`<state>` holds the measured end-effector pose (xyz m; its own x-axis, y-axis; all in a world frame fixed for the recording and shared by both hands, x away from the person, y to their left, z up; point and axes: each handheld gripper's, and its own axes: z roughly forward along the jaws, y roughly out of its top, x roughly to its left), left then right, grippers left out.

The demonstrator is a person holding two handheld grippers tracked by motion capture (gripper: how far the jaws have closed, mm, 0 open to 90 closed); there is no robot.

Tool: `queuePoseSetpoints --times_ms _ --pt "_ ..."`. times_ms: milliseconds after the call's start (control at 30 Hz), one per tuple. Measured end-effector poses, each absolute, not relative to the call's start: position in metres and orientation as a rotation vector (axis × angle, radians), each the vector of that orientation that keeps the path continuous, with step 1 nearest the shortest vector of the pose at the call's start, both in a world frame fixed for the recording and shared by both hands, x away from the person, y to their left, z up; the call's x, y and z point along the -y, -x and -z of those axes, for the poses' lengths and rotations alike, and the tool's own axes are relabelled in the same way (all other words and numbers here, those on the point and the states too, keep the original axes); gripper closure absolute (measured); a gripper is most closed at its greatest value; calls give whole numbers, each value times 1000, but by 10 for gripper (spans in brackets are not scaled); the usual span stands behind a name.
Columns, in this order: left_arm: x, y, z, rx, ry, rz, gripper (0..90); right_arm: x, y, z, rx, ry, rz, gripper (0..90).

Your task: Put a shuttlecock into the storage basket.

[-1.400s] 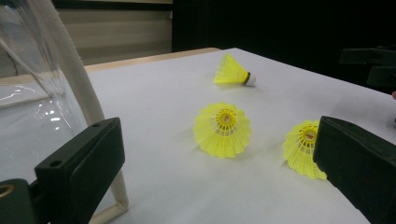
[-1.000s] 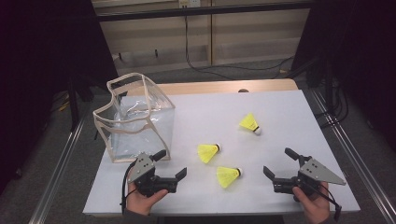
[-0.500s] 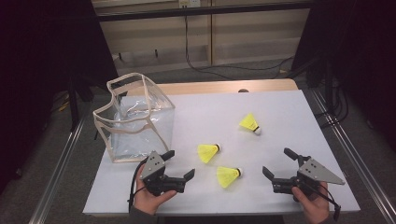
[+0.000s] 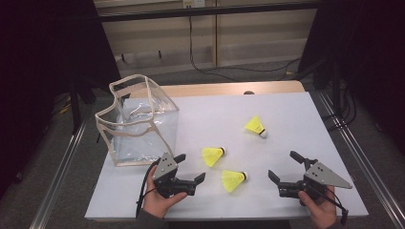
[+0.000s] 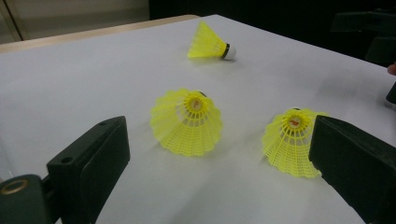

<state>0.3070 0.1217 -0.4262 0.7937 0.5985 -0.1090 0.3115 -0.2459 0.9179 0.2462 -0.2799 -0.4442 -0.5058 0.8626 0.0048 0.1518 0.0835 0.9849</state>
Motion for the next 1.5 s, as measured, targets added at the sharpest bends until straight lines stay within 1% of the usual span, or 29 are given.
queuePoseSetpoints --times_ms 567,933,1500 --pt "-110 -314 429 -699 -1886 -287 67 280 -246 444 -1749 -998 -1476 9" --pt "-105 -320 430 -705 -1879 -265 67 279 -246 444 -1747 -997 -1480 9" --pt "-100 -330 430 -724 -1910 -270 66 278 -246 443 -1751 -990 -1483 9"
